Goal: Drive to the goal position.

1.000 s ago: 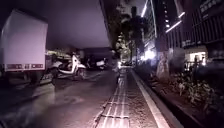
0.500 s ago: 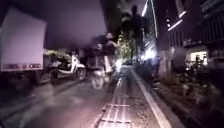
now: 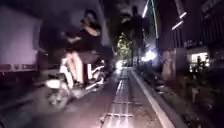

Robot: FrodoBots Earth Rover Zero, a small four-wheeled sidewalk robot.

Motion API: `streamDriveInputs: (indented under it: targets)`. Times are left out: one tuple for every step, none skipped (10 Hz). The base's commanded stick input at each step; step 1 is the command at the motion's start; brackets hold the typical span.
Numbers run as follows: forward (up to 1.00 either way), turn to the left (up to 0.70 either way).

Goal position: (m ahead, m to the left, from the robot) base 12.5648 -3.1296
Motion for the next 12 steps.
streamDriveInputs:
  targets:
    - [0.45,0.00]
    - [0.45,0.00]
    - [0.45,0.00]
    - [0.45,0.00]
    - [0.45,0.00]
    - [0.45,0.00]
    - [0.45,0.00]
    - [0.45,0.00]
    - [0.45,0.00]
    - [0.45,0.00]
    - [0.45,0.00]
    - [0.45,0.00]
